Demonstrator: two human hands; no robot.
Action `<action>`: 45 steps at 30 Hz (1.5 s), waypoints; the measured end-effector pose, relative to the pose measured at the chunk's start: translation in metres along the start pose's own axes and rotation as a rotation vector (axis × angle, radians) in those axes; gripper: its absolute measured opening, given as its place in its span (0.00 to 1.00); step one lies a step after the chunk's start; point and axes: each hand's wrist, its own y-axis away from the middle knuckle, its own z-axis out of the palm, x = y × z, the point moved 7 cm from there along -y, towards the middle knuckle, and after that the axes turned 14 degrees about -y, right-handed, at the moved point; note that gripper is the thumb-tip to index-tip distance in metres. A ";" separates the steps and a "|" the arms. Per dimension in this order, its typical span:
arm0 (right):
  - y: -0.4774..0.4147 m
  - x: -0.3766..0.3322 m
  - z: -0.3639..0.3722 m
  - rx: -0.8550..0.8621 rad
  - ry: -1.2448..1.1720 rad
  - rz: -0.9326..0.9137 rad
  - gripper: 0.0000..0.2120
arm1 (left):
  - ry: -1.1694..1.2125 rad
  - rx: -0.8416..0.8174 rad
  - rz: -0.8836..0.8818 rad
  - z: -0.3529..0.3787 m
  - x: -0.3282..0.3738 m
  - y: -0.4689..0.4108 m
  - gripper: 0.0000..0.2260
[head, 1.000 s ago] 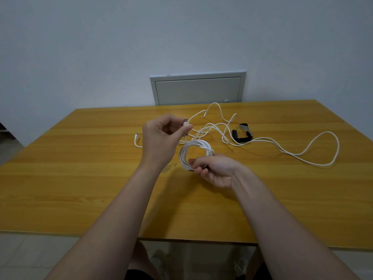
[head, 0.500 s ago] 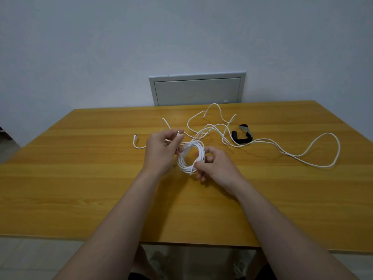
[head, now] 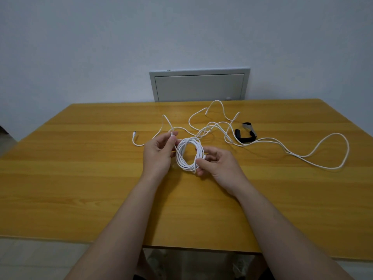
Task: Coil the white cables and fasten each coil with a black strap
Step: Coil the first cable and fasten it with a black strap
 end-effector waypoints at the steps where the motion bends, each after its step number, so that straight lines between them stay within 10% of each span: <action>1: -0.001 0.001 -0.003 0.037 -0.017 -0.002 0.15 | 0.026 0.019 -0.012 -0.001 -0.003 0.000 0.08; 12: 0.007 -0.013 -0.026 0.435 0.131 -0.307 0.05 | 0.232 0.015 -0.111 0.008 -0.013 0.011 0.06; 19: 0.001 -0.013 -0.006 0.313 0.437 -0.302 0.25 | 0.202 -0.037 -0.036 0.013 -0.006 0.015 0.06; 33: 0.001 -0.008 -0.012 0.242 0.072 -0.230 0.17 | 0.124 -0.092 -0.040 0.023 -0.008 0.016 0.08; 45: -0.003 -0.001 -0.010 0.205 0.310 -0.187 0.16 | 0.022 -0.185 0.045 0.028 -0.002 0.019 0.09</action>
